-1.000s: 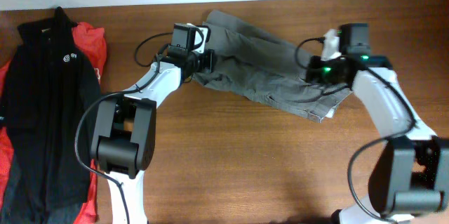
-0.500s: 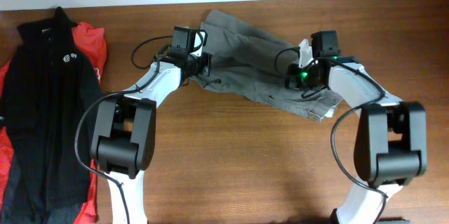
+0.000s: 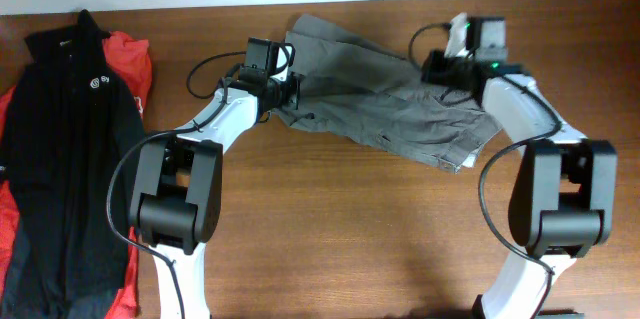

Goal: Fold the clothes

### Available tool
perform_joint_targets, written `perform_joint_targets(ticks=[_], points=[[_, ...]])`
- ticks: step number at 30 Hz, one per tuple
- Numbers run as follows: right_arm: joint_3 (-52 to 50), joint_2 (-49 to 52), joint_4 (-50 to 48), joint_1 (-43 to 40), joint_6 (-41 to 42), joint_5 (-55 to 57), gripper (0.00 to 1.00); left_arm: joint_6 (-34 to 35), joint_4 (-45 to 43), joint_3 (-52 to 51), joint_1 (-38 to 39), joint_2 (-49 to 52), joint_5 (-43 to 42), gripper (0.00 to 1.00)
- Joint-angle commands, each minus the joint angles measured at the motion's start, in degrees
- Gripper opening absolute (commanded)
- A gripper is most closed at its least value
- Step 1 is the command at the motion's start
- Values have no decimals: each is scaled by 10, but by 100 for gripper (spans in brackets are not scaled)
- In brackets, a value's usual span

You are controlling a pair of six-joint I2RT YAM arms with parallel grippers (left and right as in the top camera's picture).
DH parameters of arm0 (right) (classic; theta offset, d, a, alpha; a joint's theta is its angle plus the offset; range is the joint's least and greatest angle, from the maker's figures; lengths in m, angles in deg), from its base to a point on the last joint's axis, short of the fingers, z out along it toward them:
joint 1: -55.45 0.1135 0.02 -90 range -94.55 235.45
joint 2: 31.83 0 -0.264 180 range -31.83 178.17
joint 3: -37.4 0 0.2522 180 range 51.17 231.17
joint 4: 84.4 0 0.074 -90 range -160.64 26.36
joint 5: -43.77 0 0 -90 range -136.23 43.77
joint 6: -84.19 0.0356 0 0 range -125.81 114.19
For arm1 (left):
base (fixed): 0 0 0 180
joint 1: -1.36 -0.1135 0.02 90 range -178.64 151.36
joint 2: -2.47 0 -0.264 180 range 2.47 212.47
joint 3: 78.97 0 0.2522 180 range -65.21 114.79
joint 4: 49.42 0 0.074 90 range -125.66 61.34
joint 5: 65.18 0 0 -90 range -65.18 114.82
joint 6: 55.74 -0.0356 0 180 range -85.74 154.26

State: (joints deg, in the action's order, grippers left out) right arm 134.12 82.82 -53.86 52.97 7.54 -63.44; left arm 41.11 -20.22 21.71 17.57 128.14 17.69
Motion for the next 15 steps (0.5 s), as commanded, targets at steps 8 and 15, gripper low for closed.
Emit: perform_joint_targets(ticks=[8,15], points=[[57,3,63,19,2,-132,4,-3,1,7,-2,4,10,1],[57,16,55,108,-5,-57,4,30,1,7,-2,4,9,1]])
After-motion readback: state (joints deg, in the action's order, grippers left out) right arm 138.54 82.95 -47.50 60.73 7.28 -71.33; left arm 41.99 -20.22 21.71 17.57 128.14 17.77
